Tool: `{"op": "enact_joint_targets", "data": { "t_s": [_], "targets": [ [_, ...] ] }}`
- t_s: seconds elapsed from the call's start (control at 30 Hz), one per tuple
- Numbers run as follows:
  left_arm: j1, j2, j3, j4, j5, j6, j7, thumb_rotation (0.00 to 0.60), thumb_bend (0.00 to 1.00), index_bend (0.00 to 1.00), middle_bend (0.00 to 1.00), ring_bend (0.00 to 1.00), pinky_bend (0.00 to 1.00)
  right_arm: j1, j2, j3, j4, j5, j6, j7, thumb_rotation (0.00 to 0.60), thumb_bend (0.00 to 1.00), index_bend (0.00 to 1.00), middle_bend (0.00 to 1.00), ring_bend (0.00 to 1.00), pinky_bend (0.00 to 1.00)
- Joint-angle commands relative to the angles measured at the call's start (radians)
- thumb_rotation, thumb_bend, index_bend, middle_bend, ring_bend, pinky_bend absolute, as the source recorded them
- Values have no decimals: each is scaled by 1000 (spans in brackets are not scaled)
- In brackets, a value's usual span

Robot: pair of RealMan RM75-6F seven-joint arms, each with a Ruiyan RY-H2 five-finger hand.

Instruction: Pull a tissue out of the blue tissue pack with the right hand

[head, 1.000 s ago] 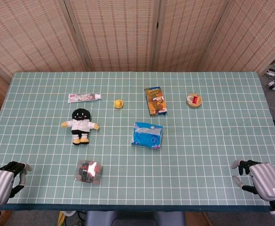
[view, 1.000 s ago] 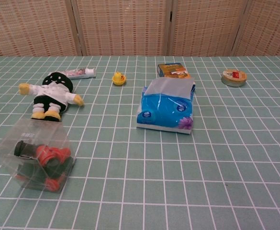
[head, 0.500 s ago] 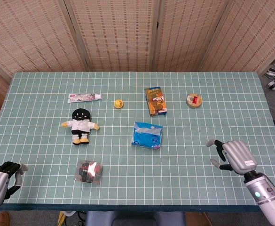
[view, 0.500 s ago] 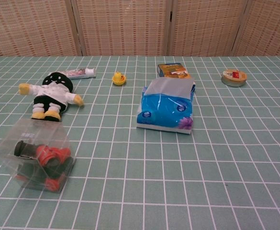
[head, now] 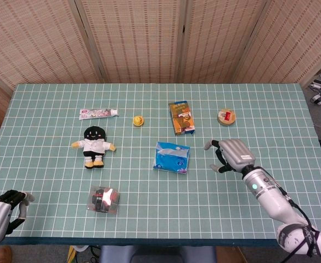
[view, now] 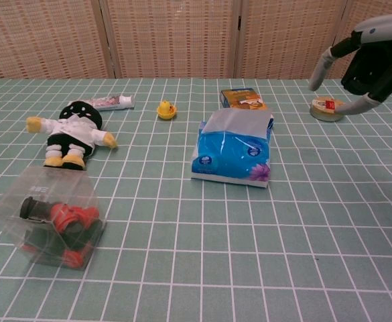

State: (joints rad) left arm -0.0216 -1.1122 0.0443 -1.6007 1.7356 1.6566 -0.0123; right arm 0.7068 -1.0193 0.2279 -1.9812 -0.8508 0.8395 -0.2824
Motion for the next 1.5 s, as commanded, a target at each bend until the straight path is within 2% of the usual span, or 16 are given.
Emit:
{"op": "enact_joint_targets", "data": {
  "t_s": [0.03, 0.2, 0.4, 0.77, 0.87, 0.97, 1.2, 1.5],
  "targets": [
    [1, 2, 0, -1, 2, 2, -3, 600, 294, 591, 557, 430, 646, 138, -83, 10, 20, 172, -6, -129, 600, 228, 329, 820, 819, 878],
    [3, 4, 2, -1, 10, 10, -11, 600, 295, 591, 557, 430, 646, 245, -168, 0, 61, 328, 32, -207, 600, 227, 329, 828, 829, 885],
    [8, 11, 2, -1, 14, 23, -28, 600, 295, 591, 556, 430, 646, 325, -258, -7, 122, 427, 86, -260, 600, 228, 329, 832, 832, 887],
    [11, 18, 4, -2, 21, 31, -43, 600, 295, 591, 557, 430, 646, 371, -355, -10, 226, 479, 127, -271, 600, 235, 335, 846, 849, 901],
    [13, 21, 3, -3, 20, 36, -49, 600, 294, 591, 557, 430, 646, 376, -370, -16, 247, 489, 121, -275, 600, 250, 391, 856, 861, 912],
    [15, 24, 2, -4, 20, 40, -55, 600, 294, 591, 557, 430, 646, 381, -383, -24, 264, 498, 116, -280, 600, 307, 468, 878, 883, 933],
    [16, 26, 1, -3, 19, 40, -59, 600, 295, 591, 556, 430, 646, 367, -412, -17, 278, 433, 179, -262, 600, 555, 749, 968, 980, 1000],
    [15, 22, -1, -3, 16, 34, -49, 600, 294, 591, 556, 430, 646, 308, -370, 25, 175, 273, 272, -186, 600, 579, 769, 980, 992, 1000]
  ]
}}
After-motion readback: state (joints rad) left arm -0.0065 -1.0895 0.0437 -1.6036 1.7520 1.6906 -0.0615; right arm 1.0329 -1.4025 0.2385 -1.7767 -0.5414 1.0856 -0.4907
